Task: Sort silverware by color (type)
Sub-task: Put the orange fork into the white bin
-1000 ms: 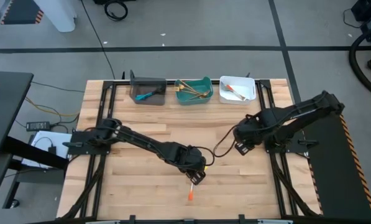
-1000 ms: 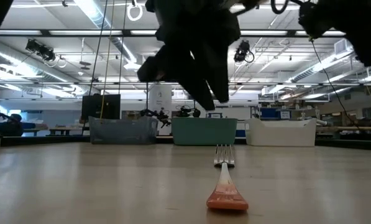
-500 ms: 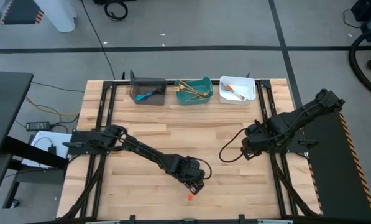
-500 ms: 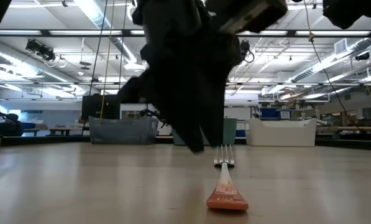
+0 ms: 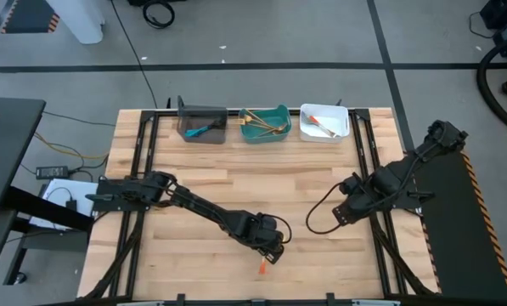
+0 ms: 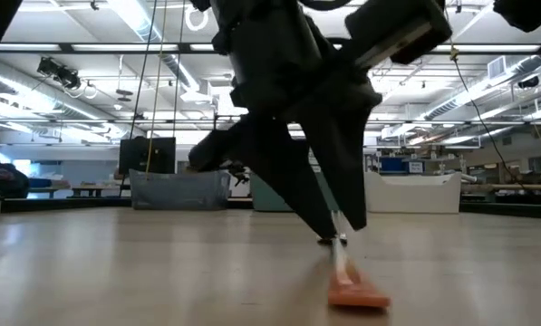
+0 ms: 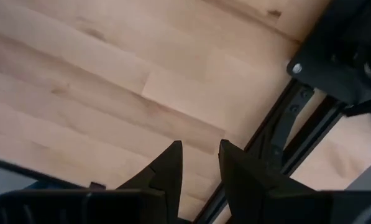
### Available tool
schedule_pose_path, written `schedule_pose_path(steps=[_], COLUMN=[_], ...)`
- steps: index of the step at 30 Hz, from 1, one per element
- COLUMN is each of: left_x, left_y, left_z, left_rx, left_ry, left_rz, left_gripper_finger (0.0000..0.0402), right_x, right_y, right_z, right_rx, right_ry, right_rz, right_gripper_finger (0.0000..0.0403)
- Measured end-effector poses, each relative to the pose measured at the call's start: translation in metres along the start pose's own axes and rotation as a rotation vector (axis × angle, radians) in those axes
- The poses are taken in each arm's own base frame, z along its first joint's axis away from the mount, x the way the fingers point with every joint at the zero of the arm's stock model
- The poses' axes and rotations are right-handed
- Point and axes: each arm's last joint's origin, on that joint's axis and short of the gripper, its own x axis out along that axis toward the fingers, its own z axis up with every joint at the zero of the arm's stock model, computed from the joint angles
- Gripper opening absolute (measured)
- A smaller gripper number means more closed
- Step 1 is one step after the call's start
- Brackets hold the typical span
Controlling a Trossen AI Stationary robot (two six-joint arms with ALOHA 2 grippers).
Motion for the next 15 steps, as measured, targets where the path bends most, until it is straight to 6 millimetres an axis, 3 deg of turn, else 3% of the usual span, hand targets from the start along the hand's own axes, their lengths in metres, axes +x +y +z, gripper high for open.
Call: schedule_pose_path(steps=[7,15], left_x=[0.020,0.023], left_y=[0.007,0.011], left_z=[-0.005,0.001], left_rx=[0.001,0.029], left_ry=[0.023,0.007], left_rz=[0.059,0.071], left_gripper_finger=[0.0107,0.0107], right_x=[0.001,0.002], right_y=[0.002,0.004], right_z=[-0.014,-0.027], right_rx=[-0.006,0.001], right_ry=[0.008,-0.051], right_rz=[0.047,0.132], right_gripper_finger=[0.0112,0.0112])
